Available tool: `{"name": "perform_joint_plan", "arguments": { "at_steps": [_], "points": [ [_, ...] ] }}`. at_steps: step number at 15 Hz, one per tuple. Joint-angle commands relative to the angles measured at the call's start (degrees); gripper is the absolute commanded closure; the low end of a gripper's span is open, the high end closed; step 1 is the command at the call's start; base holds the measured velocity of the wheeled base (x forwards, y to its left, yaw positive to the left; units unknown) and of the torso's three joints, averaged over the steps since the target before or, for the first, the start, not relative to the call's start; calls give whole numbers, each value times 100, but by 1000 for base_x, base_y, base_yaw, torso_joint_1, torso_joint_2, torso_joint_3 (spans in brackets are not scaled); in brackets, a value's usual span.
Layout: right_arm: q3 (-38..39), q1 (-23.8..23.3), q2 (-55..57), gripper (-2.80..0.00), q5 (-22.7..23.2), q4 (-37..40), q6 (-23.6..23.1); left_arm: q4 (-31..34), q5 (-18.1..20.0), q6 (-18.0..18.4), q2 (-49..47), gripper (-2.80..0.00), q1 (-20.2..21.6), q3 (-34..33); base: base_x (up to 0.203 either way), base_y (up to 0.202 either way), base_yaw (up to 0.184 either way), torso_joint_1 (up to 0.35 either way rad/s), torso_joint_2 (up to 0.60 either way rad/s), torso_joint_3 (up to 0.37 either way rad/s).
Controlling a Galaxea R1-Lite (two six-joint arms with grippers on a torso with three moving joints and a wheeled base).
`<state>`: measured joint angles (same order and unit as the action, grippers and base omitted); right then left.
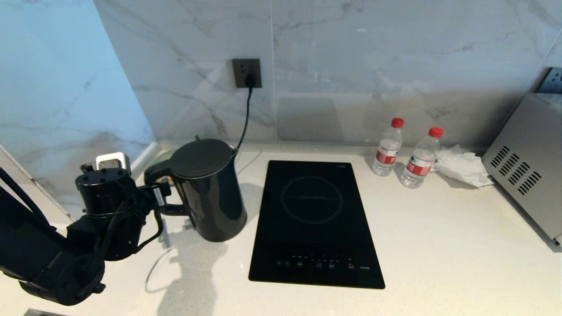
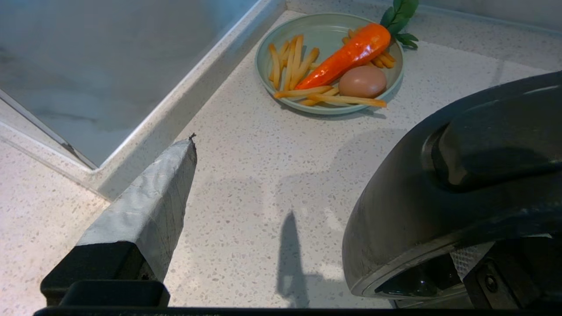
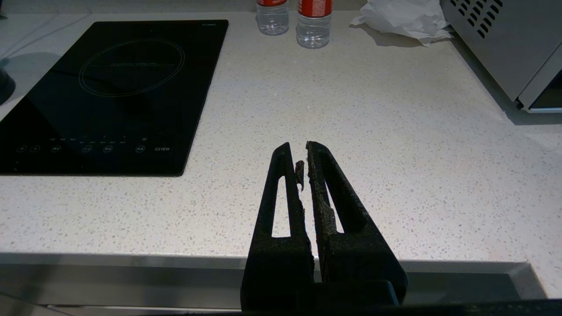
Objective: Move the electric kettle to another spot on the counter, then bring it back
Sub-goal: Pick up the kettle
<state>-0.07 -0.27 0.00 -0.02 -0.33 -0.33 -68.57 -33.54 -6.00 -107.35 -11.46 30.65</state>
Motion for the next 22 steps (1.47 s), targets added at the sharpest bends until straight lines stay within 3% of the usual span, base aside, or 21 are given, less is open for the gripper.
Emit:
{"name": "perform_joint_plan", "arguments": {
  "at_steps": [1, 9, 10, 22],
  "points": [
    [4, 0, -9, 0, 2, -2, -2, -42, -21, -7, -139, -280, 3, 58, 0, 0, 0, 0, 0, 0],
    [5, 0, -9, 0, 1, -2, -2, -42, -21, -7, -234, -280, 66, 258, 0, 0, 0, 0, 0, 0],
    [-1, 0, -7, 0, 2, -2, -2, -42, -21, -7, -234, 0, 90, 275, 0, 0, 0, 0, 0, 0],
    [-1, 0, -8, 0, -3, -5, -2, -42, -21, -24, -234, 0, 126, 328, 0, 0, 0, 0, 0, 0]
  ]
}}
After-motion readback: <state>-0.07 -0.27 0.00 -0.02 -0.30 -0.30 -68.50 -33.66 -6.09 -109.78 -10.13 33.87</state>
